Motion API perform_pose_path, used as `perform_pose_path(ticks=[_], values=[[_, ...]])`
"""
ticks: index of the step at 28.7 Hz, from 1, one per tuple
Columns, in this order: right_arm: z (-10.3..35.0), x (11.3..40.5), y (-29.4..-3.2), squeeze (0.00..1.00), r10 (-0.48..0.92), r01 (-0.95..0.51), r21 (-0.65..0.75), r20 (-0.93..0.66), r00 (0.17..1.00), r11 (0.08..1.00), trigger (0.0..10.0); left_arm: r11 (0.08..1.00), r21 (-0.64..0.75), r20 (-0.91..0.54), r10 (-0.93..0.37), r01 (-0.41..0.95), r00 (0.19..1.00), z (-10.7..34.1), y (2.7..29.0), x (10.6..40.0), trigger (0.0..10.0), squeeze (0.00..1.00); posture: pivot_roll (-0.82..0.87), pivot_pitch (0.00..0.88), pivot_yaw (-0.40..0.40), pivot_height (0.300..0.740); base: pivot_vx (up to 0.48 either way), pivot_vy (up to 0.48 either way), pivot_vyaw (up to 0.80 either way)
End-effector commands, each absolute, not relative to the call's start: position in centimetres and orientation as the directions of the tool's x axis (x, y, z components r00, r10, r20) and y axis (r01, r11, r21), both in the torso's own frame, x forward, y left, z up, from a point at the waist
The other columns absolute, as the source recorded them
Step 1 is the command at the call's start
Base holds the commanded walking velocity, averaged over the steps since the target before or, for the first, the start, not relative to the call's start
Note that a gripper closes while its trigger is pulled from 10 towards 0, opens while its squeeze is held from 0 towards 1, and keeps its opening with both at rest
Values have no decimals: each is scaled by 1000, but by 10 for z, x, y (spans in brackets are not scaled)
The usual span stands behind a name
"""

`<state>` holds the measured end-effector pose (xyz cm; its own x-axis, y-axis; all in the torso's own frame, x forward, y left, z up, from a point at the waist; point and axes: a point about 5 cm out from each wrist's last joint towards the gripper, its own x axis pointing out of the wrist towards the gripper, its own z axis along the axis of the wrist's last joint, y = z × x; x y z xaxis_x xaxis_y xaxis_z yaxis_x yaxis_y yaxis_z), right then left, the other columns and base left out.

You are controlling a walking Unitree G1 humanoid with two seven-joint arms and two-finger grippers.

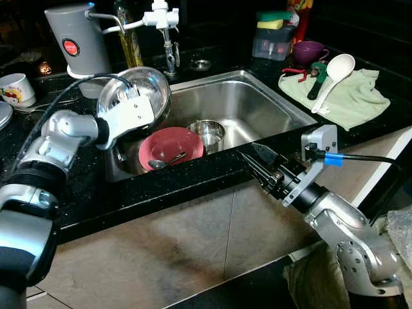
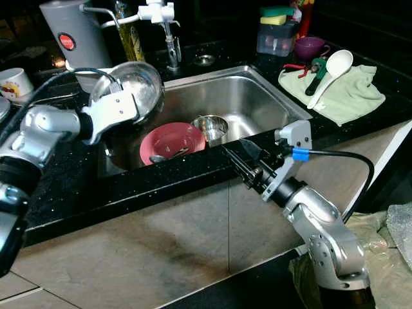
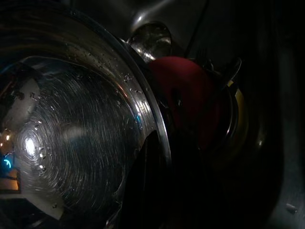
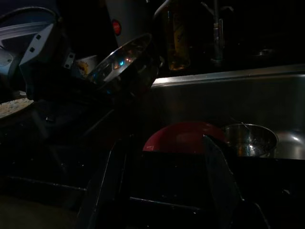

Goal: Kitchen organization

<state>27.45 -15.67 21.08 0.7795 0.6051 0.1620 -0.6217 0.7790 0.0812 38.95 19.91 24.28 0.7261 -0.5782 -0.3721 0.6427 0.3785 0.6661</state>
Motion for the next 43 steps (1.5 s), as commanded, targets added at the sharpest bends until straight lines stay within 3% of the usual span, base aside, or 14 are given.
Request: perform_pose_path(ticks=[1, 16, 27, 38, 39, 40, 43], values=[[210, 271, -156, 0, 608, -622, 77, 150, 780, 779, 10000, 401, 666, -356, -570, 629, 741, 248, 198, 393, 10000, 0, -82, 17, 57, 740, 0, 0, 0], [206, 250, -159, 0, 608, -618, 99, 112, 786, 780, 10000, 369, 646, -415, -565, 668, 713, 235, 184, 398, 10000, 0, -108, 95, 74, 740, 0, 0, -262], [203, 236, -162, 0, 604, -607, 115, 63, 794, 786, 10000, 424, 552, -542, -472, 718, 696, 214, 197, 398, 10000, 0, -123, 177, 80, 740, 0, 0, 0], [206, 221, -163, 0, 605, -604, 125, 38, 795, 787, 10000, 452, 494, -554, -495, 743, 669, 203, 191, 397, 10000, 0, -142, 228, 79, 740, 0, 0, 0], [208, 218, -164, 0, 605, -604, 123, 38, 796, 787, 10000, 453, 480, -557, -504, 751, 660, 202, 190, 397, 10000, 235, -146, 232, 80, 740, 0, 0, 0], [209, 217, -164, 0, 603, -602, 123, 36, 797, 789, 10000, 459, 472, -556, -508, 753, 658, 202, 187, 397, 10000, 1000, -148, 234, 81, 740, 0, 0, 0], [210, 220, -165, 0, 598, -597, 127, 29, 801, 792, 10000, 459, 481, -538, -518, 747, 665, 205, 181, 399, 10000, 1000, -147, 226, 82, 740, 0, 0, 0]])
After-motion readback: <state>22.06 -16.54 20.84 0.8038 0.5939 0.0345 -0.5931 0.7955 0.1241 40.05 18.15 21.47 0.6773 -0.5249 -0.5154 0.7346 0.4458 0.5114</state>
